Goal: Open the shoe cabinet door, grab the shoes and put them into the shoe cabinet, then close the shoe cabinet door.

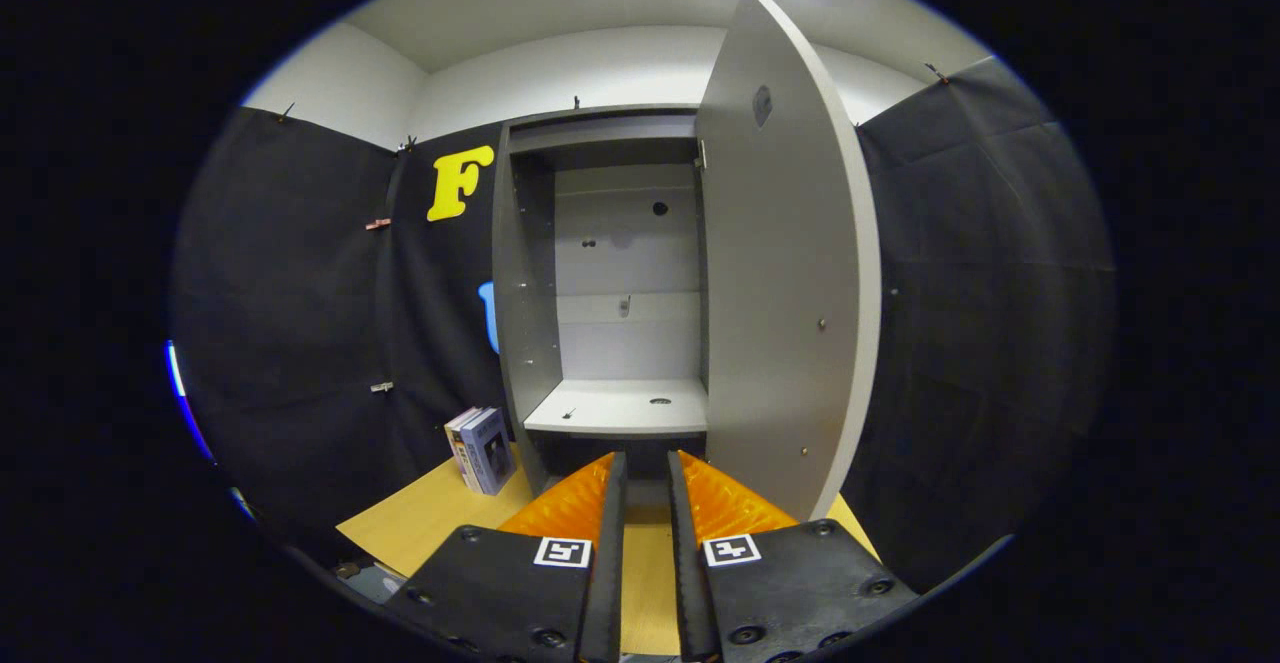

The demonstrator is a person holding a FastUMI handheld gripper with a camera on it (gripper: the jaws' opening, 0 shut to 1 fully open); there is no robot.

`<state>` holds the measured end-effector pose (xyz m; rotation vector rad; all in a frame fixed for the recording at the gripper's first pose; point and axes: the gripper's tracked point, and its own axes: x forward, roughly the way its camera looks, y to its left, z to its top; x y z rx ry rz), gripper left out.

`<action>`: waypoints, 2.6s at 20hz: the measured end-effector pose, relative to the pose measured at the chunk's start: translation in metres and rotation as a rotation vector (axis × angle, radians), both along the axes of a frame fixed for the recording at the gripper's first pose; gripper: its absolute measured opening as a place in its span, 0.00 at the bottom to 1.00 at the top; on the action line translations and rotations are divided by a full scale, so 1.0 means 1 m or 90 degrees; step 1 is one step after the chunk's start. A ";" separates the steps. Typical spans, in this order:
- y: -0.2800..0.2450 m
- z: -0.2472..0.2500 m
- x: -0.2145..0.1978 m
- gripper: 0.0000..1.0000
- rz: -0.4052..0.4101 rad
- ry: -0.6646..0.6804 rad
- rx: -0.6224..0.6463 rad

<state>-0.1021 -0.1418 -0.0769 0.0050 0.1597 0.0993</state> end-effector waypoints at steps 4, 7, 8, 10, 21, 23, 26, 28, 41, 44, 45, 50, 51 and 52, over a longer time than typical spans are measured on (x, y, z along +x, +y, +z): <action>0.035 -0.062 0.011 0.26 0.035 0.059 0.025; 0.052 -0.111 0.025 0.26 0.025 0.090 0.049; 0.059 -0.131 0.029 0.26 0.022 0.099 0.051; 0.073 -0.170 0.037 0.23 0.016 0.114 0.041; 0.106 -0.377 0.053 0.22 -0.040 0.277 -0.014; 0.103 -0.401 0.052 0.22 -0.054 0.301 -0.018; 0.105 -0.430 0.057 0.22 -0.057 0.338 -0.028; 0.108 -0.439 0.063 0.22 -0.055 0.346 -0.031; 0.105 -0.475 0.091 0.22 -0.087 0.375 -0.072; 0.102 -0.477 0.107 0.05 -0.090 0.382 -0.065; 0.103 -0.475 0.108 0.05 -0.091 0.384 -0.069; 0.105 -0.461 0.110 0.05 -0.096 0.381 -0.074; 0.108 -0.453 0.112 0.05 -0.093 0.377 -0.069; 0.109 -0.443 0.114 0.05 -0.093 0.374 -0.067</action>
